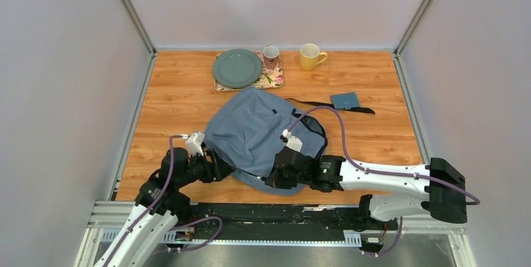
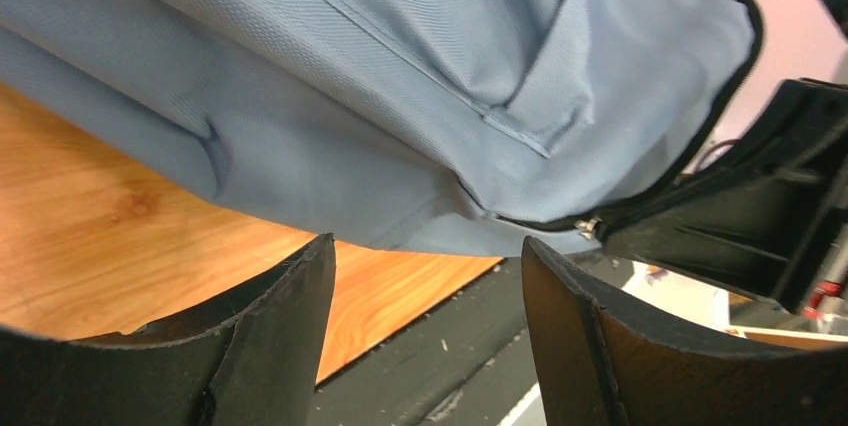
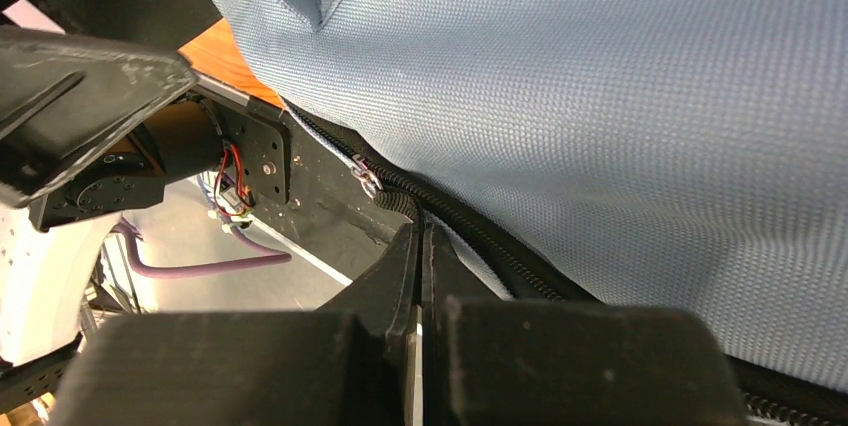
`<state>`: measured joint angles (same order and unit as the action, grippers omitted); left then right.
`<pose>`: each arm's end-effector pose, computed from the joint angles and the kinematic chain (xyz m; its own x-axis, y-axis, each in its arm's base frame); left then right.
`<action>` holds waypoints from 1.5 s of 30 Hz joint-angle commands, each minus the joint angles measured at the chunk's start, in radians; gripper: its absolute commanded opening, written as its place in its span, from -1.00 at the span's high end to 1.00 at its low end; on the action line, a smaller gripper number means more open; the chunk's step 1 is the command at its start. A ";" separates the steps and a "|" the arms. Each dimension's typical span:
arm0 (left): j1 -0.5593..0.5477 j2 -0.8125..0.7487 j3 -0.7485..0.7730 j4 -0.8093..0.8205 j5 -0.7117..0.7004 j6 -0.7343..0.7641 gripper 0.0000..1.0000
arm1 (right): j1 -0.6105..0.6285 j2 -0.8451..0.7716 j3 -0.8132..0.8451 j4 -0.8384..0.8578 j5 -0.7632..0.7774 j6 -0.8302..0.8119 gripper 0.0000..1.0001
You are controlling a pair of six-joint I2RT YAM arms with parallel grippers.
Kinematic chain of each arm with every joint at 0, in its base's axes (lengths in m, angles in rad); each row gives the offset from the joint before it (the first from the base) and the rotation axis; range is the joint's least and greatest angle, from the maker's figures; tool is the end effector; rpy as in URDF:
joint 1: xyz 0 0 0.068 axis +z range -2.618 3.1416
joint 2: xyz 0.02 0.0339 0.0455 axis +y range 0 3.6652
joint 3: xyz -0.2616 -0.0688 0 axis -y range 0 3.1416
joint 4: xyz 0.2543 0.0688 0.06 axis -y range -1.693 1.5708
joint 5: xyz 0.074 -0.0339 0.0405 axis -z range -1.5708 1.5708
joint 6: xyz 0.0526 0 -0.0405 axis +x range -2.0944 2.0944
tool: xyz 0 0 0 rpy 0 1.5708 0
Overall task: Pack the student bag
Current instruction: Zip the student bag at the center of the board.
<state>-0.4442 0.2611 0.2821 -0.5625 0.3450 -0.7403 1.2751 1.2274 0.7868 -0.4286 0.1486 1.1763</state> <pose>0.1062 -0.0702 0.1827 -0.7929 -0.3256 -0.5151 0.1778 0.6848 -0.7067 0.0858 0.2549 0.2094 -0.9332 0.0696 -0.3525 -0.1474 0.8204 0.5524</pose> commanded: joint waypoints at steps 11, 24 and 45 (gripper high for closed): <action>0.002 0.006 0.107 -0.039 0.132 -0.378 -0.54 | 0.009 0.004 0.035 0.001 0.040 -0.010 1.00; -0.080 0.234 0.231 -0.158 -0.053 -0.329 -0.37 | 0.090 0.076 0.115 -0.061 0.183 -0.014 1.00; -0.594 0.444 0.244 0.001 -0.448 -0.672 -0.37 | 0.138 0.032 0.097 -0.091 0.285 0.019 1.00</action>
<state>-1.0176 0.6724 0.5270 -0.6373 -0.0334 -1.3220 1.3907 1.2942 0.8730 -0.5243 0.3698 1.1957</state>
